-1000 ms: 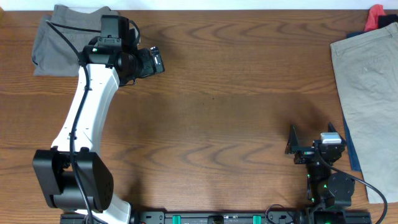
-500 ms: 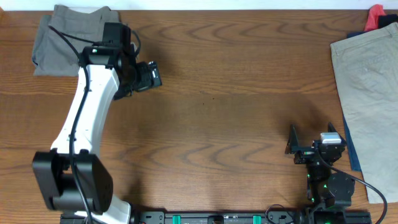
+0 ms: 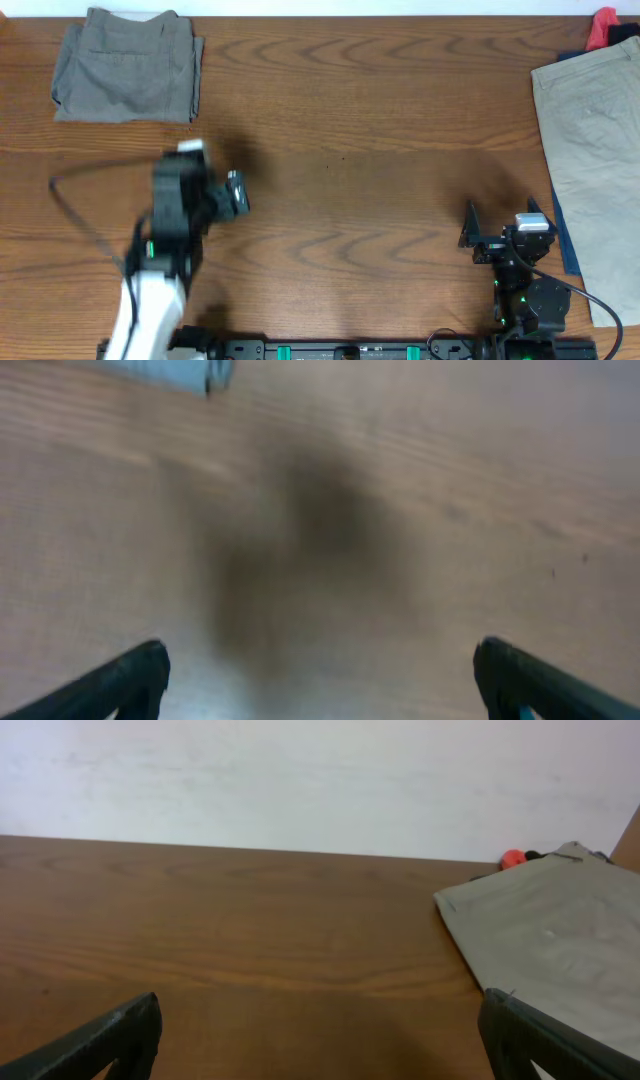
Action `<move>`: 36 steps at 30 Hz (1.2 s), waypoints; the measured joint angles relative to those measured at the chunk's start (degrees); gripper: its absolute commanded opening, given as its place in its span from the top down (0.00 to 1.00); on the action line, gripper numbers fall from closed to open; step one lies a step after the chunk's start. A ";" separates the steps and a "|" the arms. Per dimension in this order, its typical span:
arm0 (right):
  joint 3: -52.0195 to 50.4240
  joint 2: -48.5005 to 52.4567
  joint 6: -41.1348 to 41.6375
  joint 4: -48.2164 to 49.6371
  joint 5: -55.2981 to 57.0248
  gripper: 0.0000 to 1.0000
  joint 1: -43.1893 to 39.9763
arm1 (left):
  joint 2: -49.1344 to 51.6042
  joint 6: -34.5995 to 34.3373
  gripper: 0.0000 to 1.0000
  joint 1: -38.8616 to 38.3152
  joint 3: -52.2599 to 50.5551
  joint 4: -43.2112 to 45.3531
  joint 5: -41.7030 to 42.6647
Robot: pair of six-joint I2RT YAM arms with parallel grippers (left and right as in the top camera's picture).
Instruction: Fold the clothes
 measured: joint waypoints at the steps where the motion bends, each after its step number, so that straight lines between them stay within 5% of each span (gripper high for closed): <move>1: 0.00 0.00 -0.04 -0.09 -0.02 0.01 0.00 | -5.27 0.20 0.02 0.00 -4.57 3.54 -0.13; 9: 0.00 0.00 -0.11 -0.11 -0.02 0.01 0.00 | -31.58 1.14 0.02 0.02 -24.79 14.97 -0.42; 18: 0.00 0.00 -0.11 -0.09 -0.02 0.01 0.00 | -47.43 1.31 0.02 2.62 -30.53 13.70 -0.59; 36: 0.00 0.00 -0.11 -0.09 -0.02 0.01 0.00 | -53.20 2.36 0.02 3.87 -30.49 13.62 -0.59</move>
